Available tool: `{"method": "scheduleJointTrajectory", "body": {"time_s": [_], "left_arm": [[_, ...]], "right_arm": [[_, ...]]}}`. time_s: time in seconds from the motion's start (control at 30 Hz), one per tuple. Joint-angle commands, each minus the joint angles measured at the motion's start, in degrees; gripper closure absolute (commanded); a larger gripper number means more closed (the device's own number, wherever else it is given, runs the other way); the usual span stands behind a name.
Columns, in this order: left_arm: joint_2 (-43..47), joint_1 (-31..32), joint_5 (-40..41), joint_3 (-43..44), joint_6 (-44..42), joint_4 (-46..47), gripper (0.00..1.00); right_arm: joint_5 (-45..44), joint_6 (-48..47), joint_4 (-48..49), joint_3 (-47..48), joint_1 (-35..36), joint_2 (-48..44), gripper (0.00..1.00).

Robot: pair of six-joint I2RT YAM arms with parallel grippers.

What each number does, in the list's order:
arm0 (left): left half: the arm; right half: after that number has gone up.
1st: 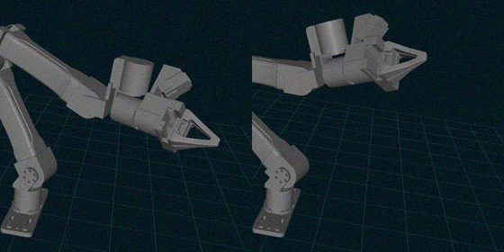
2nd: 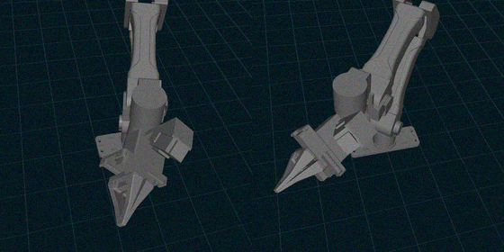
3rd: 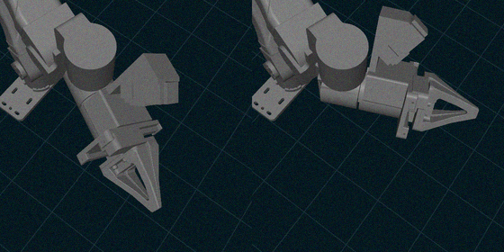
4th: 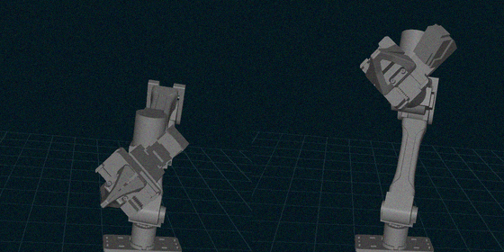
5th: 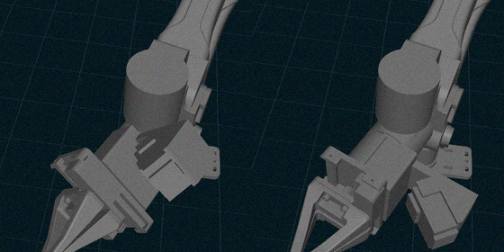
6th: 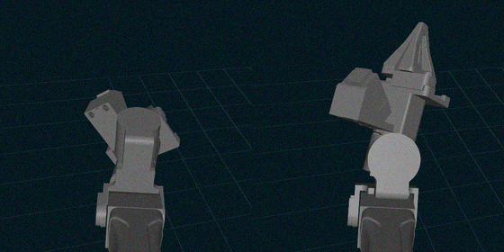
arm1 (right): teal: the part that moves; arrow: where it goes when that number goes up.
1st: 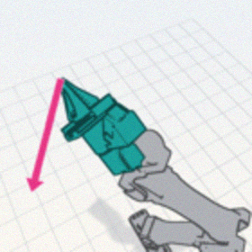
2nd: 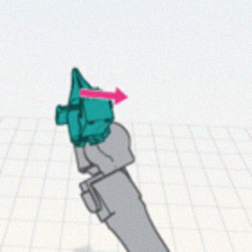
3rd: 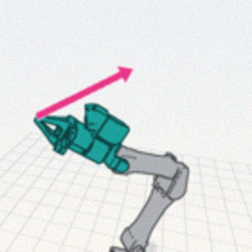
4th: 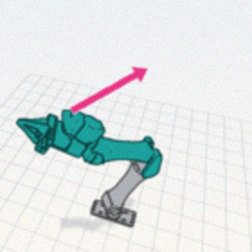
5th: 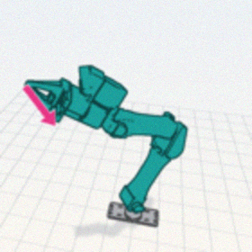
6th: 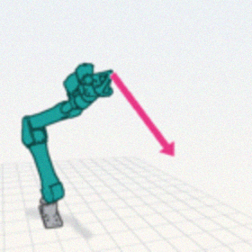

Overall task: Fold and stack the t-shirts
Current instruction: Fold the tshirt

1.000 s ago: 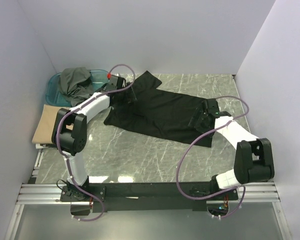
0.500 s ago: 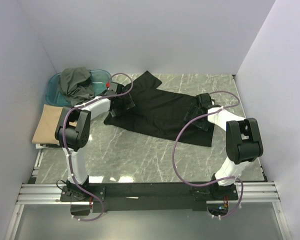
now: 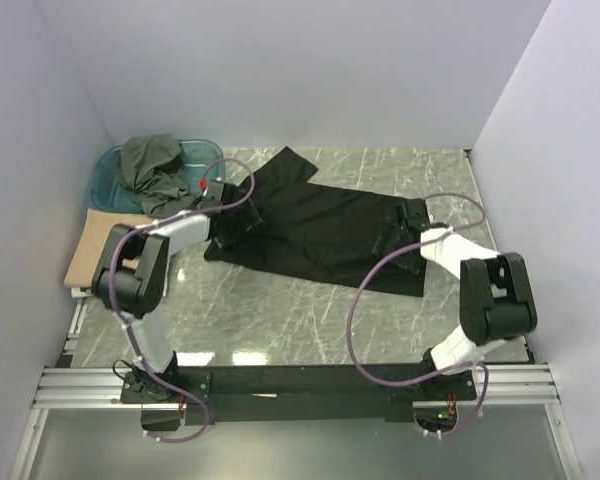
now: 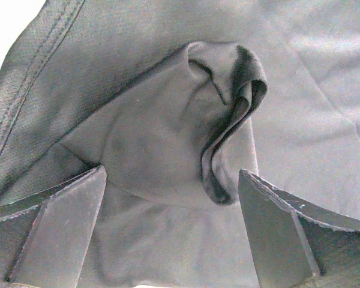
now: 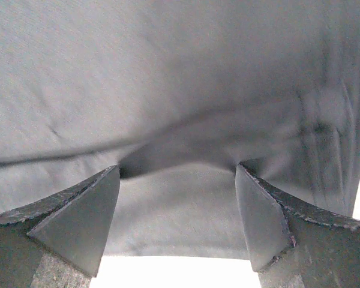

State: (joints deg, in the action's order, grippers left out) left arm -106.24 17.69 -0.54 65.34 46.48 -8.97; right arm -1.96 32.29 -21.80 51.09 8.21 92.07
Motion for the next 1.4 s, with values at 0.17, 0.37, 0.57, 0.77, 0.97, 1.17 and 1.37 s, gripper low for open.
{"method": "scheduleJointTrajectory", "body": {"time_s": [0.17,0.37,0.57,0.77,0.97,1.17,1.37], "left_arm": [[16.91,3.48,4.83,-21.19,8.44,-8.86,0.0],[30.98,11.57,9.15,-30.44,17.32,-15.37,0.01],[39.7,11.84,13.63,-23.88,13.74,-20.03,0.01],[39.35,13.85,9.16,-21.22,11.88,-16.96,0.01],[34.7,15.97,2.56,-22.19,11.53,-10.9,0.01],[27.86,17.9,0.09,-21.23,11.27,-6.14,0.01],[22.13,18.43,-0.51,-18.67,10.12,-5.0,0.01]], "right_arm": [[1.43,0.49,-5.88,-11.71,-0.3,-11.55,0.16],[0.99,1.37,-10.63,-18.57,-0.3,-24.38,0.15],[0.9,-1.35,-10.36,-15.68,-0.3,-26.95,0.15],[1.69,-2.32,-9.4,-12.86,-0.21,-28.26,0.15],[1.69,-2.59,-9.31,-12.51,-0.3,-28.44,0.14],[1.34,-2.85,-9.14,-12.77,-0.3,-28.35,0.14],[0.9,-3.11,-8.87,-12.59,-0.38,-28.53,0.14]]}}
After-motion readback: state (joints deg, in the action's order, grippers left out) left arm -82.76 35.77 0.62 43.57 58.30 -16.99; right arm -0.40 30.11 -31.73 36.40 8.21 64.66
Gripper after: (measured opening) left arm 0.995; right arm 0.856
